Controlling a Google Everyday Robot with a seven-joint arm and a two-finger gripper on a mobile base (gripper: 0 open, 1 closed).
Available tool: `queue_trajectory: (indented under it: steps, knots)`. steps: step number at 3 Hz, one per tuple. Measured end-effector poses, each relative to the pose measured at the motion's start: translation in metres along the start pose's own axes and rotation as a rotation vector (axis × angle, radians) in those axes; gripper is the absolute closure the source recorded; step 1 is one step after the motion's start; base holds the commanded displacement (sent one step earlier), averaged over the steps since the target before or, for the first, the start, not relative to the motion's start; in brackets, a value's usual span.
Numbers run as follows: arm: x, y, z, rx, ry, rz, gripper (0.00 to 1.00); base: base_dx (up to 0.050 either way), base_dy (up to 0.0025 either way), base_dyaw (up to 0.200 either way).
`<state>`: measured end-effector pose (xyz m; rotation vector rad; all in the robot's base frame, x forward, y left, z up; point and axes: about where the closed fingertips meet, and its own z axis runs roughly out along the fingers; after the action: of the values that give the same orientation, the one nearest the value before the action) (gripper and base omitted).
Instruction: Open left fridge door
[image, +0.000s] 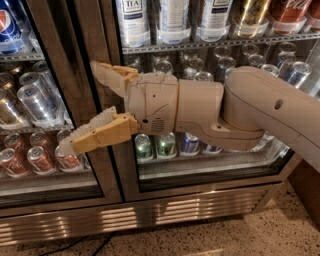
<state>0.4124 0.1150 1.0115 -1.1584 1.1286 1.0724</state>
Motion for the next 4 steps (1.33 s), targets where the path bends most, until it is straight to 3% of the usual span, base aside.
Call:
queue_trajectory:
  steps: [1,2,3,4]
  knots:
    - [0.0,0.0,0.0,0.0,0.0,0.0,0.0,0.0,-0.00001,0.092]
    - [0.0,0.0,0.0,0.0,0.0,0.0,0.0,0.0,-0.00005,0.188]
    - [0.0,0.0,0.0,0.0,0.0,0.0,0.0,0.0,0.0,0.0]
    - [0.0,0.0,0.0,0.0,0.0,0.0,0.19,0.0,0.0,0.0]
